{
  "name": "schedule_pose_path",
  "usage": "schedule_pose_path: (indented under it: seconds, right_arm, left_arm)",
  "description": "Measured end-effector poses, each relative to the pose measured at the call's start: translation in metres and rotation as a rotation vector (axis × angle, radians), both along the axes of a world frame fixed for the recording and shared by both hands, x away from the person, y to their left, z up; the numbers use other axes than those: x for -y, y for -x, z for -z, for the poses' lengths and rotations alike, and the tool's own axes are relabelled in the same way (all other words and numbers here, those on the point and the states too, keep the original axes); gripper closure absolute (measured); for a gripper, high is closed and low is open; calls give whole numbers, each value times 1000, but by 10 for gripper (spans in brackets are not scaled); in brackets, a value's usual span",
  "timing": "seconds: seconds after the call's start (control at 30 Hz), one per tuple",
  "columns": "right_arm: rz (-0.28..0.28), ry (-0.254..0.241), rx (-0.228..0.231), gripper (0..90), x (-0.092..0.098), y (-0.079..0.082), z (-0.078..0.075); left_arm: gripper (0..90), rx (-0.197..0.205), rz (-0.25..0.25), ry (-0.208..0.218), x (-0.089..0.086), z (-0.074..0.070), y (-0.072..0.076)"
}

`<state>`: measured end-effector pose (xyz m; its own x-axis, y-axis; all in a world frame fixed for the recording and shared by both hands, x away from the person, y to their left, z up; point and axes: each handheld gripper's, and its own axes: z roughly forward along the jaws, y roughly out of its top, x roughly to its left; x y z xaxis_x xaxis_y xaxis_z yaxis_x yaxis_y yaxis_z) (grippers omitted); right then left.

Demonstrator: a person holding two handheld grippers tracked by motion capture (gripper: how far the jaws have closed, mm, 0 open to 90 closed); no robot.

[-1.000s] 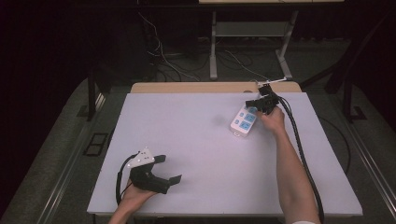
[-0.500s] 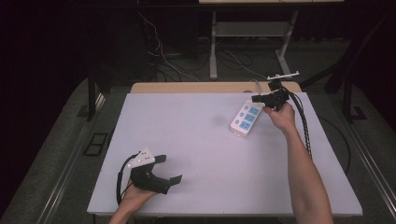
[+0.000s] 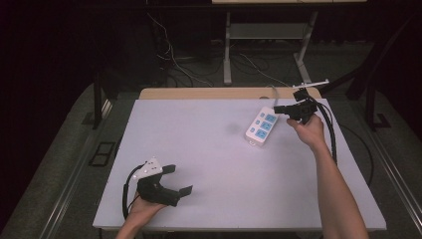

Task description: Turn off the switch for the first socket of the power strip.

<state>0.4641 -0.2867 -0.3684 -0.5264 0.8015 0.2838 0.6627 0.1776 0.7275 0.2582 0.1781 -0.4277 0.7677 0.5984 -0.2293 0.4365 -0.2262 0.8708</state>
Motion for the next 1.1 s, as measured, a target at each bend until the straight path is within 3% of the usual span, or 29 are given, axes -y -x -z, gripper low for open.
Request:
schedule_pose_path:
  seconds: [0.27, 0.5, 0.63, 0.73, 0.83, 1.1]
  right_arm:
    - [-1, -9, -1, 751, 3, 21, -8]
    - [33, 19, 12, 567, 3, 39, -15]
    - [24, 13, 15, 355, 1, 50, -17]
    - [57, 43, 45, 177, -2, 60, -17]
    - [46, 15, 37, 27, -2, 68, -14]
    - [-18, -22, 25, 3, -3, 92, -5]
  left_arm:
    - [0, -3, 4, 6, 1, 0, -1]
    - [0, -2, 3, 8, 0, 0, -1]
    - [0, -5, 5, 12, 0, 0, -1]
    - [0, -4, 4, 15, 0, 0, -1]
    - [0, -5, 1, 15, 0, 0, -1]
    - [0, -5, -1, 17, 0, 0, 0]
